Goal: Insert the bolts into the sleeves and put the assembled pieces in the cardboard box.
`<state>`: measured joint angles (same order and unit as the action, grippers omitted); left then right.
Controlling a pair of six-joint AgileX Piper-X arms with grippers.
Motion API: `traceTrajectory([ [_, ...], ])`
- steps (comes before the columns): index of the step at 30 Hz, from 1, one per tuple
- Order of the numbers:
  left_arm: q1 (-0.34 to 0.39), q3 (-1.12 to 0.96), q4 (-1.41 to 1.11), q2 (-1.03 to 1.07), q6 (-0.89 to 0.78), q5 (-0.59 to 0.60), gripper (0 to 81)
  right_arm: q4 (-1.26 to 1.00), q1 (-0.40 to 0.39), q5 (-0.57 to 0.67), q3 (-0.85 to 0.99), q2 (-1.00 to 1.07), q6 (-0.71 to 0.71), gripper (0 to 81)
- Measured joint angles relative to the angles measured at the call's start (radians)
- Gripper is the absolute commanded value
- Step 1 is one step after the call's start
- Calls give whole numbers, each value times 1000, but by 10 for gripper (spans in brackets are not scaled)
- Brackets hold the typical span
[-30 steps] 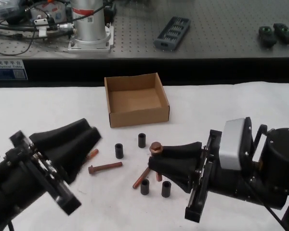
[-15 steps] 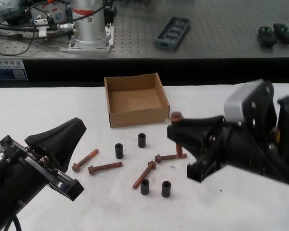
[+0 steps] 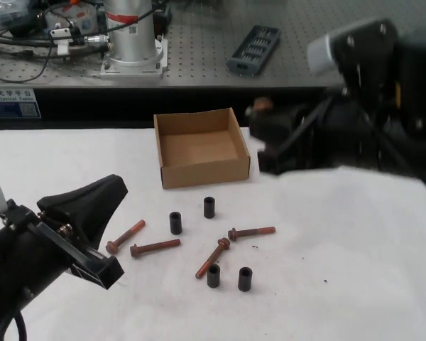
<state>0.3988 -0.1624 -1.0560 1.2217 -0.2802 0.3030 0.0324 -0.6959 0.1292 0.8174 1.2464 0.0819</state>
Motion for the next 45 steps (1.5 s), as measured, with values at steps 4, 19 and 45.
traceTrajectory([
  [4, 0, -4, 104, -72, 0, 0, 6, 76, 48, -18, 99, 72, -18, 57],
  [19, 33, -62, 378, -233, -128, 87, 6, 209, 113, 102, 498, 498, -8, 57],
  [45, 40, -22, 454, -233, -145, -86, 6, 469, 189, 121, 1010, 976, 14, 57],
])
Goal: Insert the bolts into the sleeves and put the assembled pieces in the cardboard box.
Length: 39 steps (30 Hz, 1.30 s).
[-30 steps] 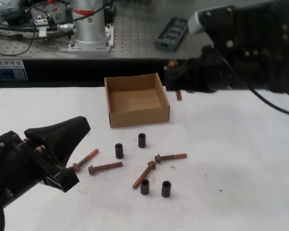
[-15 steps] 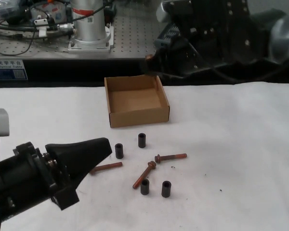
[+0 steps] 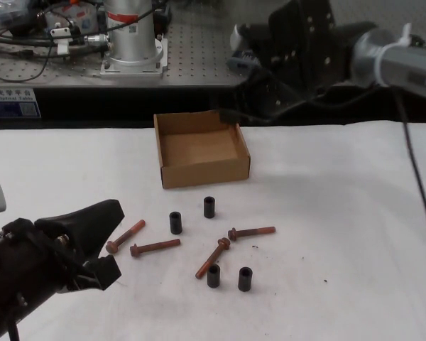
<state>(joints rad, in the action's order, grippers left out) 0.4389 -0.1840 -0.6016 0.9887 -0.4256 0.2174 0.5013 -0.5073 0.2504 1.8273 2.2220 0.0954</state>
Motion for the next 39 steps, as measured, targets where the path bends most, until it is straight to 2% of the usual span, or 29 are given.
traceTrajectory([
  [14, 0, 0, 2, 0, 53, -13, 6, 3, 0, 4, 201, 163, 0, 57],
  [30, 0, 0, 16, 0, 85, -20, 6, 124, 12, 7, 217, 190, -17, 57],
  [39, 0, 0, 16, 0, 87, -19, 6, 247, 9, -60, 219, 190, -21, 57],
])
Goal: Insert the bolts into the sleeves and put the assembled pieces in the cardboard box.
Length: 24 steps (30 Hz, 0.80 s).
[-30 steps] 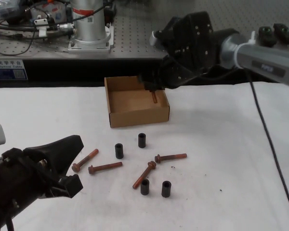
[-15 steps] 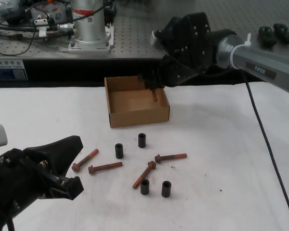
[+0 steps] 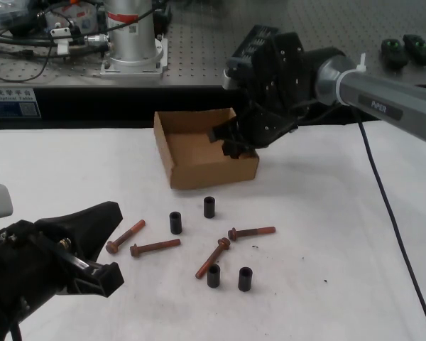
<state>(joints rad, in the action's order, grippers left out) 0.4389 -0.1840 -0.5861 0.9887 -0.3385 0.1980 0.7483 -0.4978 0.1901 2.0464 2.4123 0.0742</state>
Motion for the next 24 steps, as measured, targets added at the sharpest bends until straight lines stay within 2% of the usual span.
traceTrajectory([
  [4, 0, 0, 0, 0, 0, 0, 6, 0, 0, 0, 0, 0, 0, 46],
  [7, 0, 0, 0, 0, 0, 0, 6, -18, 0, 0, 0, 0, 0, 3],
  [17, 0, 0, 0, 0, 9, 0, 6, -116, -16, 9, 3, 0, 0, 328],
  [19, 0, 0, 0, 0, 18, 0, 6, -125, -17, 11, 5, 0, 0, 351],
  [24, 0, 0, 0, 0, 24, 0, 6, -125, -17, 13, 5, 0, 0, 353],
])
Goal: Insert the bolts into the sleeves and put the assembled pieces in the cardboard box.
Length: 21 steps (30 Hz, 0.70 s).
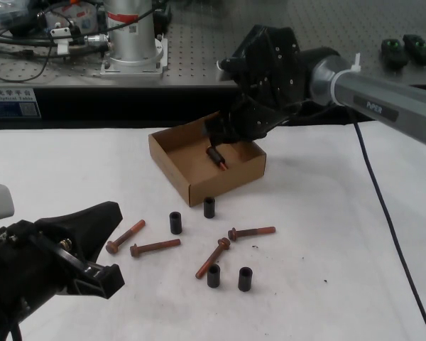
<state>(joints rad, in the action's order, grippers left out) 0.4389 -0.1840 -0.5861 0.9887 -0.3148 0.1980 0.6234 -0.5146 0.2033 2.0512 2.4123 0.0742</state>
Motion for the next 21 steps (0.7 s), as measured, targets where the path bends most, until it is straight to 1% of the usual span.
traceTrajectory([
  [7, 0, 0, 0, 0, 0, 0, 6, 12, 0, 19, 0, -15, 0, 353],
  [11, 0, 0, 0, 0, 0, 0, 6, 40, -3, 48, 0, -69, 0, 353],
  [16, 0, 0, 3, 0, 5, 0, 6, 65, -3, 57, 0, -128, 0, 353],
  [20, 0, 0, 8, 0, 16, -16, 6, 121, -3, 58, 0, -190, -6, 351],
  [21, 0, 0, 7, 0, 18, -20, 6, 176, -5, 58, 0, -201, -17, 347],
])
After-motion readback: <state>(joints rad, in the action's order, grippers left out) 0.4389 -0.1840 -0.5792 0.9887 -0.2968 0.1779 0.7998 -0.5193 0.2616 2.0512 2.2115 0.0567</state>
